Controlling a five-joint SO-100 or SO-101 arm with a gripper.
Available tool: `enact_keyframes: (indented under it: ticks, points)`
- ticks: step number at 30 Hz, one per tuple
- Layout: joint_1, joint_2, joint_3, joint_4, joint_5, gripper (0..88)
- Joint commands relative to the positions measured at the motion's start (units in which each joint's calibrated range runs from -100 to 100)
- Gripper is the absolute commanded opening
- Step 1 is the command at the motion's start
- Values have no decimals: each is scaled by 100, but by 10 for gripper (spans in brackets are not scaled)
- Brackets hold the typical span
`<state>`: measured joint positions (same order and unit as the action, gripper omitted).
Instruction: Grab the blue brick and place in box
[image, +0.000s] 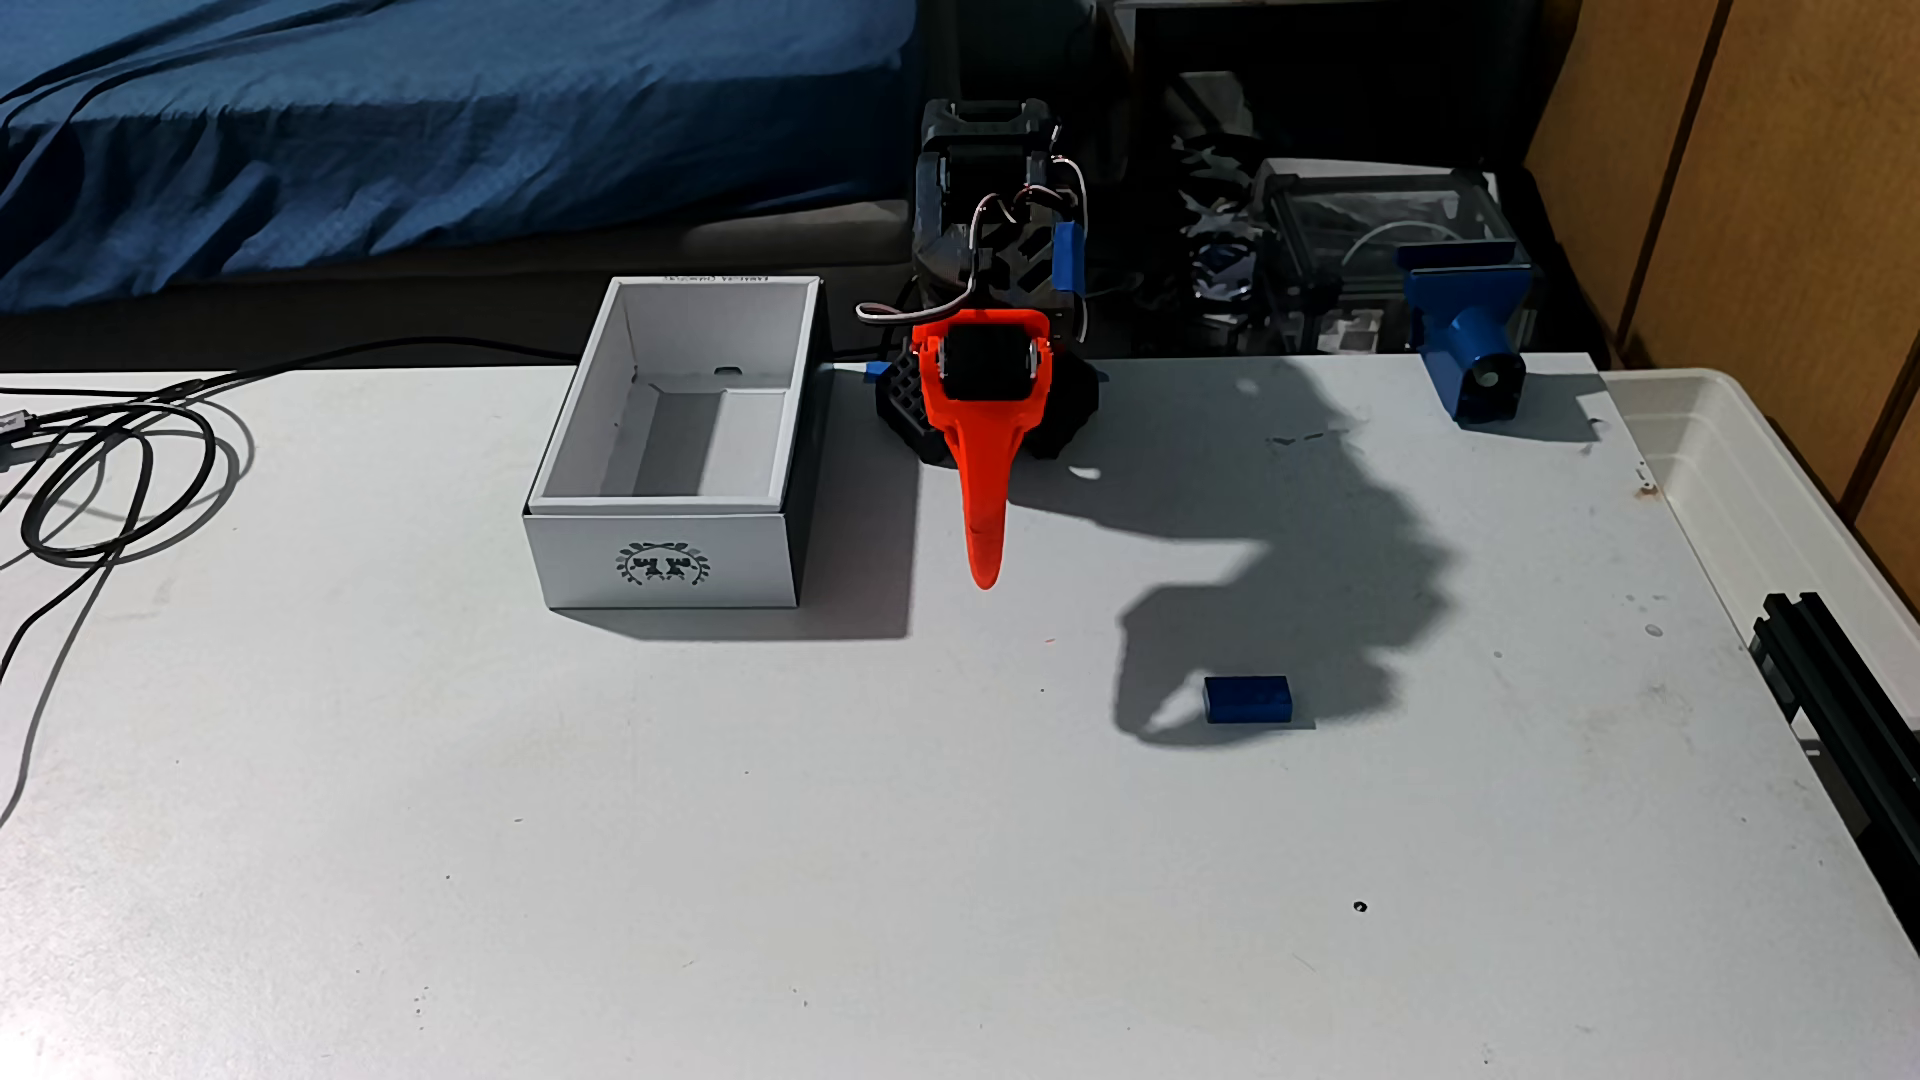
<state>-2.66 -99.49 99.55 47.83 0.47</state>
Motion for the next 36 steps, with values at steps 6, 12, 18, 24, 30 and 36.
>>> enact_keyframes:
  ticks: [6,12,18,24,30,36]
  points:
    - [-2,-51,-17,-444,24,10]
    - [21,-51,-26,-616,24,10]
    - [13,-51,-35,-694,24,10]
    - [496,-51,-124,-229,45,14]
    - [1113,-51,-1623,918,371,10]
    - [1135,-51,-2848,2193,455,10]
